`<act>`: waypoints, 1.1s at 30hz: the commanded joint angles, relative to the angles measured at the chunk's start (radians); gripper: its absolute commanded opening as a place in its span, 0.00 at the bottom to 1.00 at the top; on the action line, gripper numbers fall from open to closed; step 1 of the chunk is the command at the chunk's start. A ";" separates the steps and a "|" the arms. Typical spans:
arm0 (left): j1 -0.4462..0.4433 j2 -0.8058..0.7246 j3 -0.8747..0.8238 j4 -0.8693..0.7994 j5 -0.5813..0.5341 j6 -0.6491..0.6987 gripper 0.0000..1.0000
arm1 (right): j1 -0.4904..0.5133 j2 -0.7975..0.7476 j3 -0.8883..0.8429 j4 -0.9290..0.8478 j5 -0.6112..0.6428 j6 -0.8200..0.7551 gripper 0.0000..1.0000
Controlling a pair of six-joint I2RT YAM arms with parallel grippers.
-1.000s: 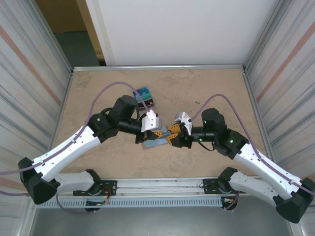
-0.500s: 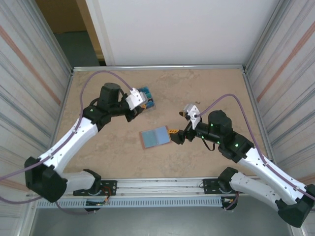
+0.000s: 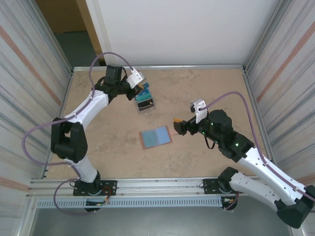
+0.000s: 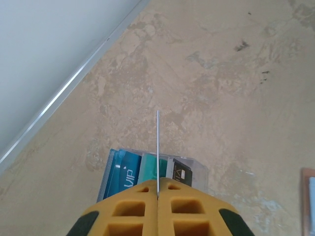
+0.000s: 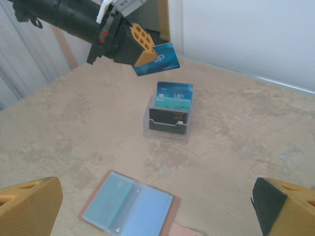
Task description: Take the credit cards out of the card holder
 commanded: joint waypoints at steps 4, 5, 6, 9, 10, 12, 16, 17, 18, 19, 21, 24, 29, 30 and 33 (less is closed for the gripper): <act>0.031 0.133 0.102 -0.008 0.042 0.078 0.00 | -0.012 -0.003 0.025 -0.011 0.071 0.049 0.99; 0.034 0.151 0.117 -0.015 0.042 0.086 0.00 | -0.011 0.000 0.024 -0.009 0.071 0.053 0.99; 0.038 0.166 0.128 -0.023 0.042 0.092 0.00 | -0.012 0.003 0.023 -0.007 0.069 0.054 0.99; 0.049 0.202 0.156 -0.031 0.035 0.106 0.00 | -0.013 0.012 0.022 -0.002 0.067 0.062 0.99; 0.052 0.212 0.163 -0.033 0.034 0.109 0.00 | -0.013 0.015 0.022 -0.001 0.067 0.065 0.99; 0.062 0.230 0.178 -0.039 0.042 0.111 0.00 | -0.014 0.019 0.022 0.001 0.066 0.069 0.99; 0.073 0.256 0.198 -0.059 0.052 0.131 0.00 | -0.014 0.021 0.021 0.006 0.068 0.071 0.99; 0.076 0.262 0.202 -0.064 0.056 0.142 0.00 | -0.014 0.022 0.022 0.007 0.069 0.072 0.99; 0.076 0.267 0.204 -0.069 0.060 0.148 0.00 | -0.013 0.022 0.022 0.008 0.071 0.072 0.99; 0.076 0.272 0.206 -0.071 0.063 0.156 0.00 | -0.014 0.022 0.021 0.010 0.072 0.071 0.99; 0.076 0.282 0.214 -0.079 0.069 0.164 0.00 | -0.015 0.023 0.021 0.013 0.073 0.071 0.99; 0.076 0.297 0.225 -0.089 0.087 0.174 0.00 | -0.016 0.026 0.020 0.015 0.073 0.073 0.99; 0.078 0.331 0.251 -0.105 0.084 0.188 0.00 | -0.018 0.025 0.018 0.016 0.069 0.077 0.99; 0.076 0.339 0.257 -0.114 0.084 0.193 0.00 | -0.019 0.026 0.018 0.015 0.069 0.078 0.99; 0.077 0.355 0.269 -0.121 0.081 0.204 0.00 | -0.018 0.023 0.016 0.015 0.071 0.078 0.99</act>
